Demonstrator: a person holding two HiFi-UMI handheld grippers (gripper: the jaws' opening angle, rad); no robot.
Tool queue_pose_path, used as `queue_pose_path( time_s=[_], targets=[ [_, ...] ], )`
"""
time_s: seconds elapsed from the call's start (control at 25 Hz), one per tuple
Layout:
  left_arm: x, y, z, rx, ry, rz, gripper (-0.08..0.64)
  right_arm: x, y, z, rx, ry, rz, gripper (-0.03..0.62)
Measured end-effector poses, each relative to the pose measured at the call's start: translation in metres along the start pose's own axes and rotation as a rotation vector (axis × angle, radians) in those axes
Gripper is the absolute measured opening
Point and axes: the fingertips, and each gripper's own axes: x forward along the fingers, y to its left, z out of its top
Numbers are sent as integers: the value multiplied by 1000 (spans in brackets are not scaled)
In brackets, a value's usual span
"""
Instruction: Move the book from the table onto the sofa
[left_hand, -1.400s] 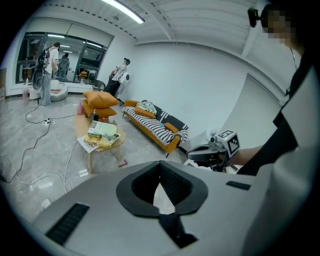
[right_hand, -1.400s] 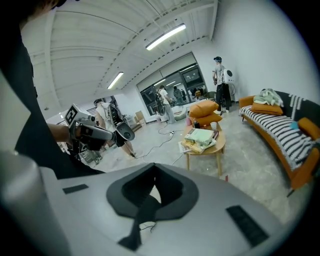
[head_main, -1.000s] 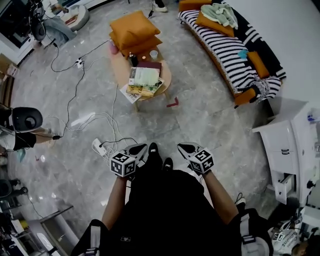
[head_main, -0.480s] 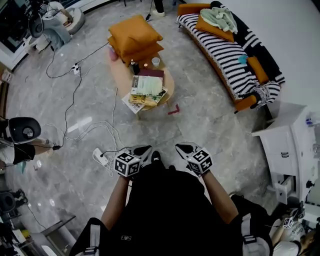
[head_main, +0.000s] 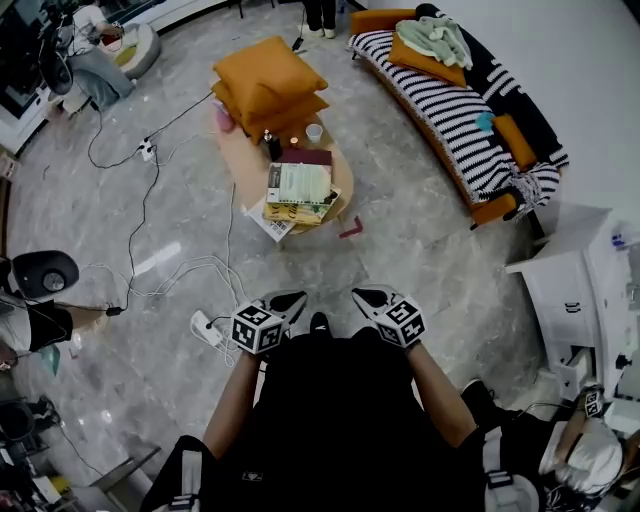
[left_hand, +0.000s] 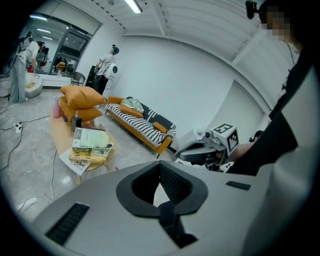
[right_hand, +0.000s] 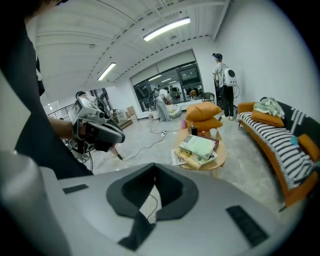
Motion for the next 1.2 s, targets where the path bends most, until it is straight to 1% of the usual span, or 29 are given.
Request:
queue_pose_path(
  time_s=[0.2,0.48,0.84,1.0,1.2],
  targets=[
    [-6,13,0,-19,-8,1,11,13,5,8,-12,8,8,8],
    [-8,15,2,-35,-28,11,11,20,1,16,-32,12,19,8],
    [-5,20,3,-75,-59,55,11,25,-13,23,-72,36,54,8],
    [6,25,10,-93,-62,62,11,27,-27,34,-88,39,62,8],
    [28,31,33,-99,-74,69,11,27,-49,43,-109,64,79,8]
  ],
)
